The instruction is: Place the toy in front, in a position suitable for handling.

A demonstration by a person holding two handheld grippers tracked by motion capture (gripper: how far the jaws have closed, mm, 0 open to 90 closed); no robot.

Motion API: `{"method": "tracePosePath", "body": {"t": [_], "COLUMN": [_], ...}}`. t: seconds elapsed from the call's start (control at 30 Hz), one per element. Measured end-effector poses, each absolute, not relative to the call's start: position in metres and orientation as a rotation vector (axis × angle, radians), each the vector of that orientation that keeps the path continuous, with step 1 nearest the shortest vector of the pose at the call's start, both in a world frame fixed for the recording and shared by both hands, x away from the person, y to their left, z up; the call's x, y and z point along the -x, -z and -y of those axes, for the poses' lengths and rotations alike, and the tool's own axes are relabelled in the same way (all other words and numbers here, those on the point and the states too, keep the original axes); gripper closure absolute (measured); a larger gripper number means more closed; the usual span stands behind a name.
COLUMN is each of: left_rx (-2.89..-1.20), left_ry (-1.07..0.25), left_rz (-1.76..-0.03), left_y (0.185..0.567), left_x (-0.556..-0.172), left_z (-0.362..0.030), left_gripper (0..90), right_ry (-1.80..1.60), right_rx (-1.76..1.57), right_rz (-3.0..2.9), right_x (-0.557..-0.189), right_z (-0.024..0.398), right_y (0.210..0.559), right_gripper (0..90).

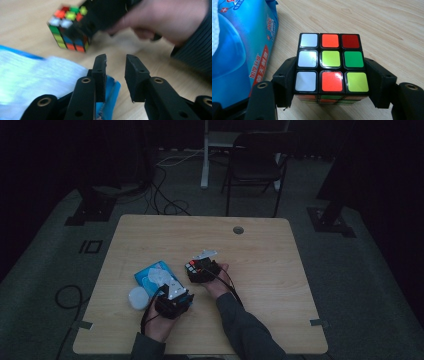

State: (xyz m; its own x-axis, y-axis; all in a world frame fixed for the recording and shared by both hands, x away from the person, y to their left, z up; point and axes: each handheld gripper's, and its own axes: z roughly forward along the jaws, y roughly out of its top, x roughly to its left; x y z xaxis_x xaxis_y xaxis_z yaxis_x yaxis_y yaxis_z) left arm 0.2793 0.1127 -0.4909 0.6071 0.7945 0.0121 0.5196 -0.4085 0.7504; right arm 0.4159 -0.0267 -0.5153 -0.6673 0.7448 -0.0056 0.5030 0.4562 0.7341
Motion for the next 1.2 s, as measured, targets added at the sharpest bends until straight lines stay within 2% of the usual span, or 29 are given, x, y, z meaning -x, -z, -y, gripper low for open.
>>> {"method": "tracePosePath", "body": {"t": [0.33, 0.57, 1.03, 1.2], "left_rx": [-2.17, -2.166, -2.102, -2.076], "left_ry": [-0.543, -0.543, -0.629, -0.646], "left_rz": [-1.053, -1.077, -1.254, -1.297], "left_y": [0.496, 0.497, 0.493, 0.493], "left_x": [-0.272, -0.258, -0.244, -0.241], "left_z": [-0.123, -0.147, -0.211, -0.222], "left_gripper": [76.9, 77.3, 68.9, 67.6], "right_ry": [-1.059, -1.063, -1.007, -1.005], "right_rx": [-1.019, -1.01, -0.965, -0.971], "right_rz": [-2.358, -2.351, -2.387, -2.393], "right_x": [-0.407, -0.404, -0.391, -0.389], "right_z": [0.04, 0.051, 0.079, 0.09], "right_y": [0.501, 0.498, 0.502, 0.504], "right_gripper": [33.9, 33.9, 33.9, 33.9]}}
